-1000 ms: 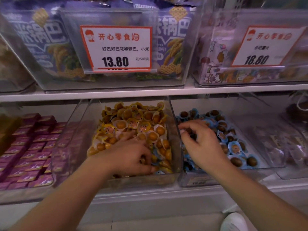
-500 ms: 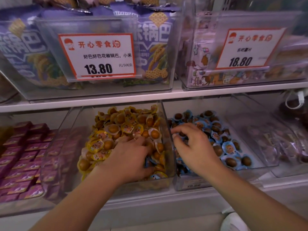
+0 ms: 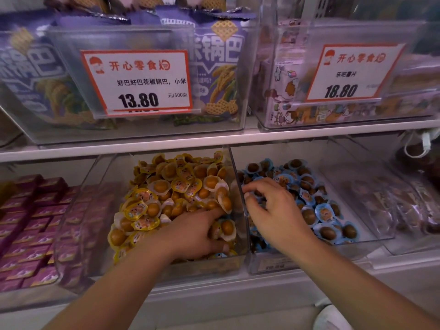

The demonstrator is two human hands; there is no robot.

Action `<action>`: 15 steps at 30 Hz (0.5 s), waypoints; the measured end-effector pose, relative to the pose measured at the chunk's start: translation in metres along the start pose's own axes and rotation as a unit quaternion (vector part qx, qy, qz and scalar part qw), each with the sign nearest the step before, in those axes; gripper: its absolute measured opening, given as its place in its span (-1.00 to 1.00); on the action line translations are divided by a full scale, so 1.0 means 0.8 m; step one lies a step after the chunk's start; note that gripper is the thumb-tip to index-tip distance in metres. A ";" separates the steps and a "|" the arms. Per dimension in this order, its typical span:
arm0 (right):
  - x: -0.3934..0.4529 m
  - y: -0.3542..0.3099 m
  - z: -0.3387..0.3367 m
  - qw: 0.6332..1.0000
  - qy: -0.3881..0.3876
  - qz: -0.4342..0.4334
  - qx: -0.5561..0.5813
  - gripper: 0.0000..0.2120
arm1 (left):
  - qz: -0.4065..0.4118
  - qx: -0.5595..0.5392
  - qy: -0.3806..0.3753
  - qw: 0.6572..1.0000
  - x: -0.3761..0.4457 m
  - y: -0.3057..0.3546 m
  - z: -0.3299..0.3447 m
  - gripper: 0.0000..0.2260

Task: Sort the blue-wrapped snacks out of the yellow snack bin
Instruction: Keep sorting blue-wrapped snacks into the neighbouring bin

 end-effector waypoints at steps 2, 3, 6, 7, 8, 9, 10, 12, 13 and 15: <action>0.000 0.000 0.000 1.000 0.000 0.000 0.000 -0.84 | 0.010 -0.071 -0.012 0.997 0.005 0.001 -0.002 -0.34; 0.000 0.000 0.001 1.000 0.001 0.000 0.000 -0.84 | 0.011 -0.089 -0.019 0.996 0.006 0.001 -0.002 -0.37; 0.000 0.000 0.001 1.000 0.006 -0.004 0.002 -0.84 | 0.013 -0.115 -0.044 0.992 0.007 0.001 -0.003 -0.40; 0.000 0.001 0.001 1.000 0.007 -0.004 0.003 -0.84 | 0.016 -0.125 -0.050 0.991 0.007 0.001 -0.003 -0.42; -0.001 0.001 0.001 1.000 0.006 -0.005 0.004 -0.84 | 0.020 -0.138 -0.053 0.989 0.008 0.001 -0.002 -0.46; -0.001 0.001 0.001 1.000 0.005 -0.005 0.007 -0.83 | 0.024 -0.152 -0.052 0.987 0.008 0.000 -0.002 -0.50; -0.001 0.002 0.001 1.000 0.003 -0.004 0.009 -0.83 | 0.025 -0.165 -0.049 0.985 0.008 0.000 -0.003 -0.54; 0.000 0.001 0.001 1.000 0.002 -0.002 0.012 -0.83 | 0.023 -0.176 -0.045 0.983 0.007 -0.001 -0.005 -0.58; 0.000 0.001 0.001 1.000 0.002 -0.001 0.012 -0.84 | 0.024 -0.177 -0.046 0.983 0.007 -0.001 -0.006 -0.57; 0.000 0.000 0.001 1.000 0.002 0.000 0.012 -0.85 | 0.029 -0.177 -0.056 0.982 0.006 -0.001 -0.007 -0.58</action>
Point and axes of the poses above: each hand's wrist, its own x-axis towards the middle knuckle, its own z-axis out of the palm, y = z × x, the point moved 1 cm from there along x, towards the middle knuckle, and after that the axes turned 10 degrees about -y, right-handed, at the moved point
